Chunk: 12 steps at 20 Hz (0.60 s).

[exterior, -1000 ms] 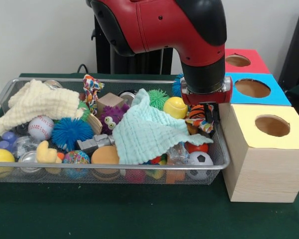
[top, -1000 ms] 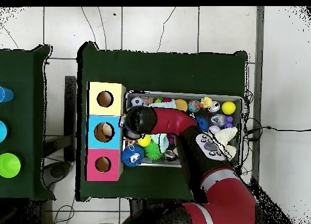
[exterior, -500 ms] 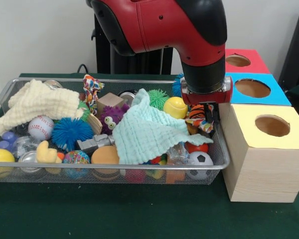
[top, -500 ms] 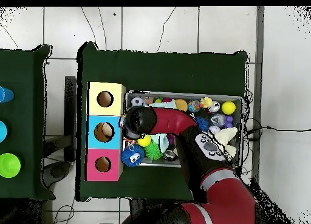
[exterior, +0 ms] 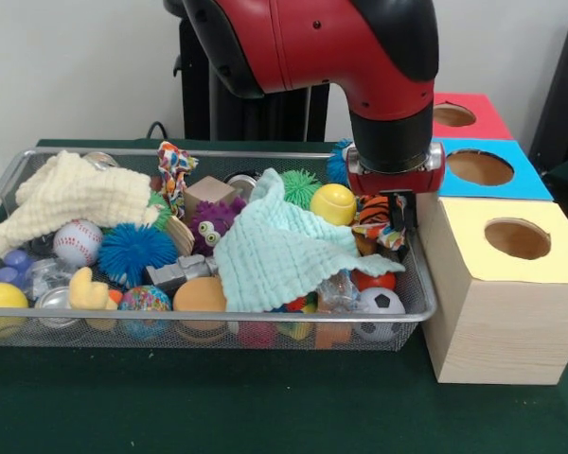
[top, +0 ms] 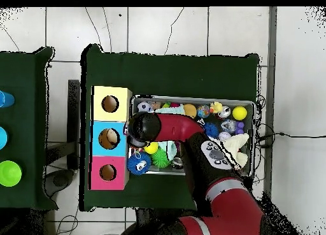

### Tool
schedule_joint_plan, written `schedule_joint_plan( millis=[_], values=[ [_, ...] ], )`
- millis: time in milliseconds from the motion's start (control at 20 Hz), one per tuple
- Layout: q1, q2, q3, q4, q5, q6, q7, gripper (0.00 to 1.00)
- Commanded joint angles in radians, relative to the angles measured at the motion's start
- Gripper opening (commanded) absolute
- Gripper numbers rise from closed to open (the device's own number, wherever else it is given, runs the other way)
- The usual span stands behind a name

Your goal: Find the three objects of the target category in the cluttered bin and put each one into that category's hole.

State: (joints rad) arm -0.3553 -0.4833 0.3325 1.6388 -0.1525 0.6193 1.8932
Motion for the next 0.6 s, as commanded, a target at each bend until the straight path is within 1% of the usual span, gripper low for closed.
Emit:
schedule_joint_plan(
  millis=[50,200,300,450,500,600],
  values=[
    [0.055,0.045,-0.035,0.037,-0.043,0.002,0.075,0.0],
    [0.083,0.069,-0.072,0.005,-0.05,-0.011,0.092,0.0],
    [0.086,0.082,-0.076,-0.001,-0.048,-0.04,0.093,0.0],
    [0.087,0.087,-0.081,-0.004,-0.041,-0.045,0.088,0.0],
    [0.082,0.09,-0.077,-0.002,-0.038,-0.054,0.077,1.0],
    [0.074,0.091,-0.07,0.003,-0.041,-0.065,0.066,1.0]
  ],
)
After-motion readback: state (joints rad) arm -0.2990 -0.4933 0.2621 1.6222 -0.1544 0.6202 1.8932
